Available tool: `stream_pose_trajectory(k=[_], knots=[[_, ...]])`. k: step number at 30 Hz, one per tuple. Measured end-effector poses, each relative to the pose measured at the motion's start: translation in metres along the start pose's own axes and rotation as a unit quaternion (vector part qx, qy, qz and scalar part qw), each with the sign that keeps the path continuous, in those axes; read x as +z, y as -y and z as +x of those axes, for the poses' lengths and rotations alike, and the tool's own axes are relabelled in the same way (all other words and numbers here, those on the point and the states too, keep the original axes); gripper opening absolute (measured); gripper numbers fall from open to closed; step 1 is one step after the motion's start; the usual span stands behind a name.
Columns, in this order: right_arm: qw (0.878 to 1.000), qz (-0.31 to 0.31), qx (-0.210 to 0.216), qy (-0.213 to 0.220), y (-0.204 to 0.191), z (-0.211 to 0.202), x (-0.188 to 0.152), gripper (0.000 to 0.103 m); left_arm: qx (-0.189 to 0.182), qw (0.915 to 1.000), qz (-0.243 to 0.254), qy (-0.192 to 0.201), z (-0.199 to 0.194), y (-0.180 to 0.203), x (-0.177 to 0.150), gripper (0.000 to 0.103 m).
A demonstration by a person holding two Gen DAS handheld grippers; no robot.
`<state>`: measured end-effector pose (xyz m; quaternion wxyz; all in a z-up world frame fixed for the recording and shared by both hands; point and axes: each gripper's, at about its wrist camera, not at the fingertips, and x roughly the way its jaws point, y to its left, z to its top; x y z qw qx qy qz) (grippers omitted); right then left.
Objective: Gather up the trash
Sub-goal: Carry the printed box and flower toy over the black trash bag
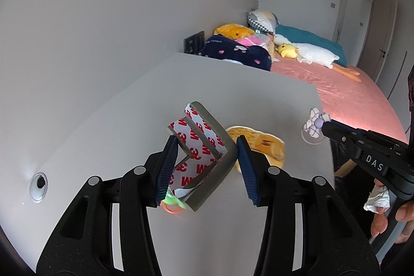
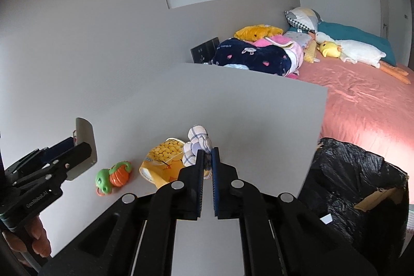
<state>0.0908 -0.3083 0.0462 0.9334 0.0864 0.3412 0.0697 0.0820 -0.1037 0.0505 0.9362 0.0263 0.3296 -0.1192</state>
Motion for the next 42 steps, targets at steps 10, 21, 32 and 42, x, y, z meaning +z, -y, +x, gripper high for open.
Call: stream_pose_trajectory(k=[10, 21, 32, 42], knots=[[1.000, 0.012, -0.003, 0.012, 0.025, -0.038, -0.012, 0.007, -0.019, 0.9997, 0.016, 0.001, -0.010, 0.045, -0.006, 0.046], [0.999, 0.030, -0.023, 0.025, 0.064, -0.071, -0.028, 0.007, -0.042, 0.9986, 0.033, 0.002, -0.016, 0.092, -0.012, 0.046], [0.998, 0.048, -0.036, 0.035, 0.097, -0.095, -0.039, 0.007, -0.064, 0.9961, 0.060, -0.005, -0.016, 0.138, -0.017, 0.046], [0.995, 0.068, -0.057, 0.048, 0.128, -0.121, -0.043, 0.007, -0.089, 0.9924, 0.085, -0.010, -0.015, 0.180, -0.016, 0.046]])
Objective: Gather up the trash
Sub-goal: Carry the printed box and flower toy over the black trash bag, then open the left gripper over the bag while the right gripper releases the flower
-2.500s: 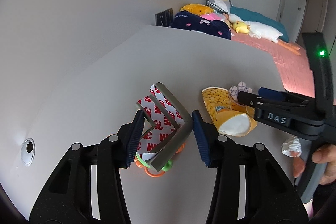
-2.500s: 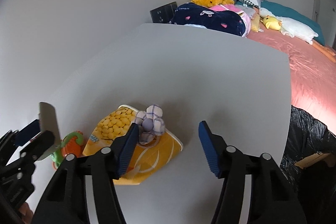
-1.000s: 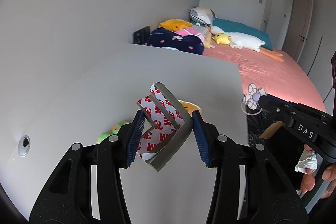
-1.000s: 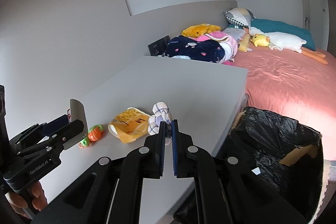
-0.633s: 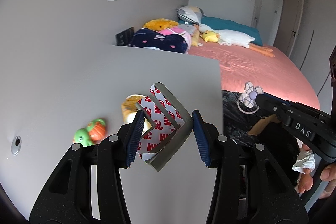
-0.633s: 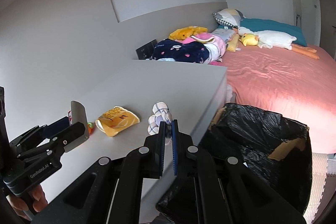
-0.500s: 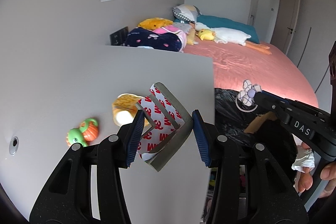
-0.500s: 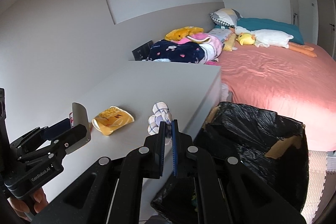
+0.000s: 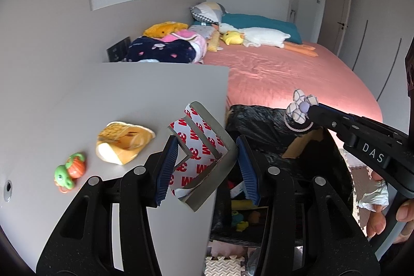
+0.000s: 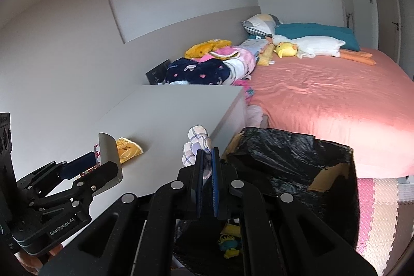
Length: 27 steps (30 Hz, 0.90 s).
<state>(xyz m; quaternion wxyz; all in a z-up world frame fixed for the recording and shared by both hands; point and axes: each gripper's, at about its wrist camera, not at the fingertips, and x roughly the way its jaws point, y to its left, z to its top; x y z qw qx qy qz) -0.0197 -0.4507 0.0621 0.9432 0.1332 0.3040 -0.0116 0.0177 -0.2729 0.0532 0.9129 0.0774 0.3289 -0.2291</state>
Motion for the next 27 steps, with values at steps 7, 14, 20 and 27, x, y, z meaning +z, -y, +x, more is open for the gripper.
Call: stream_pose_trajectory(k=[7, 14, 20, 27], knots=[[1.000, 0.015, -0.017, 0.005, 0.027, -0.011, 0.000, 0.007, -0.016, 0.9997, 0.016, -0.010, 0.011, 0.023, 0.003, 0.046], [0.998, 0.039, -0.042, 0.008, 0.057, -0.017, 0.002, 0.007, -0.037, 0.9980, 0.041, -0.029, 0.027, 0.050, 0.003, 0.046], [0.994, 0.056, -0.089, 0.006, 0.081, -0.022, 0.005, 0.025, -0.064, 0.9960, 0.047, -0.041, 0.039, 0.069, 0.005, 0.085], [0.981, 0.117, -0.146, 0.053, 0.114, -0.042, 0.003, 0.079, -0.039, 0.9973, 0.051, -0.035, 0.047, 0.078, 0.011, 0.097]])
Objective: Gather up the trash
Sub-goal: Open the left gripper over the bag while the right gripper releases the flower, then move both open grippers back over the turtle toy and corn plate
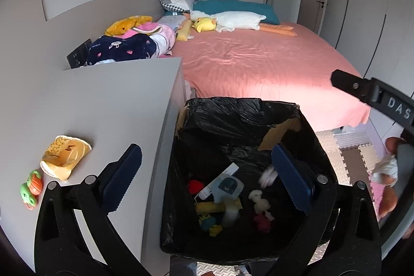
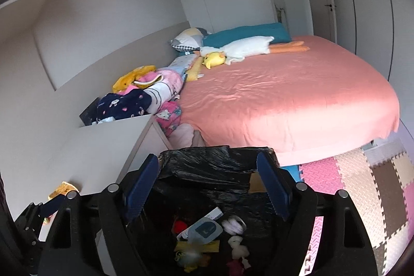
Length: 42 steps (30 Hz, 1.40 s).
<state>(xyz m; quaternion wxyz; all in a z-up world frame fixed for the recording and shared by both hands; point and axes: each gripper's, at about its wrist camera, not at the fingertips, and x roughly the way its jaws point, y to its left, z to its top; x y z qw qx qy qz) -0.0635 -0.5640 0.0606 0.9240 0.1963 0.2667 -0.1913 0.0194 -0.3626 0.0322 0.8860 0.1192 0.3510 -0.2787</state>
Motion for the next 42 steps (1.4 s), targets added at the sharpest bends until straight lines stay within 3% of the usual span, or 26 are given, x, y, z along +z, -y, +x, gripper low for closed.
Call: stream_pose_trajectory(k=[16, 42], knots=[[1.000, -0.014, 0.004, -0.006, -0.015, 0.008, -0.001, 0.079, 0.004, 0.9999, -0.008, 0.008, -0.006, -0.016, -0.001, 0.097], [0.991, -0.106, 0.081, -0.028, -0.142, 0.036, -0.041, 0.079, 0.087, 0.9936, -0.072, 0.000, -0.033, -0.138, -0.043, 0.097]])
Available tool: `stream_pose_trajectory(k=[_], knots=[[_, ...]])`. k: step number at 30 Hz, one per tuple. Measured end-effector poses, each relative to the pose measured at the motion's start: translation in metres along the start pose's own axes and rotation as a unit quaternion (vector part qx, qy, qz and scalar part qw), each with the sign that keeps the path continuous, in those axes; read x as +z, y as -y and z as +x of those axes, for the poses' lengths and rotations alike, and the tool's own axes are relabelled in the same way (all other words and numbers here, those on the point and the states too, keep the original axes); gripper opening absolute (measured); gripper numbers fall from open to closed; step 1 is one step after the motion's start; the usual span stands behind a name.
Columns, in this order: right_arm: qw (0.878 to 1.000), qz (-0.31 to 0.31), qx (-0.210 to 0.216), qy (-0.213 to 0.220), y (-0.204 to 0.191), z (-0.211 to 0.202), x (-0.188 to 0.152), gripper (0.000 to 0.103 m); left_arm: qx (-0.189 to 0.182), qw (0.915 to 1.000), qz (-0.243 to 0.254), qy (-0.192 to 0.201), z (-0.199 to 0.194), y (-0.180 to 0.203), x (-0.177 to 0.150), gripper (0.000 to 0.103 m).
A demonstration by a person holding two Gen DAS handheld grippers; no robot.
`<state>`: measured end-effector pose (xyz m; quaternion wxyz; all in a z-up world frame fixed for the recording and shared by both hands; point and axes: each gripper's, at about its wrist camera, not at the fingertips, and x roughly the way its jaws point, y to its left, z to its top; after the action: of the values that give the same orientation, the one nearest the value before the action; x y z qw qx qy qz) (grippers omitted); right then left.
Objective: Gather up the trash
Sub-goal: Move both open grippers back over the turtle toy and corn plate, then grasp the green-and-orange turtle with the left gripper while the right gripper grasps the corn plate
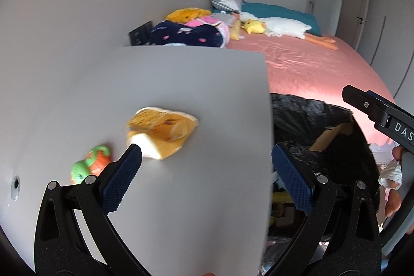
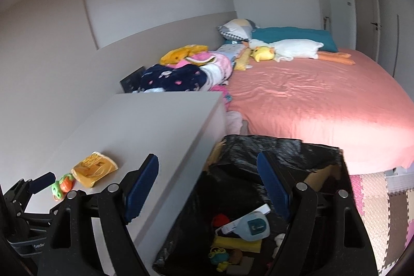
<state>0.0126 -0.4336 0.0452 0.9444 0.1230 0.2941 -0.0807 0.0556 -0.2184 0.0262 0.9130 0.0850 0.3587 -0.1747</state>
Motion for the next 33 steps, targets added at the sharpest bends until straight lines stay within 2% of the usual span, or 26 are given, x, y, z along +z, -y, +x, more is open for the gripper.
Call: stream_pose_trajectory(k=[15, 27, 33], knots=[[0.996, -0.076, 0.044, -0.029, -0.085, 0.031, -0.016, 0.079, 0.040, 0.9978, -0.049, -0.016, 0.000, -0.087, -0.023, 0.097], [0.985, -0.133, 0.094, -0.054, -0.138, 0.054, -0.028, 0.079, 0.071, 0.9945, -0.058, -0.050, 0.026, -0.141, -0.034, 0.096], [0.978, -0.164, 0.111, -0.065, -0.165, 0.065, -0.035, 0.079, 0.070, 0.9938, -0.050, -0.069, 0.040, -0.152, -0.039, 0.087]])
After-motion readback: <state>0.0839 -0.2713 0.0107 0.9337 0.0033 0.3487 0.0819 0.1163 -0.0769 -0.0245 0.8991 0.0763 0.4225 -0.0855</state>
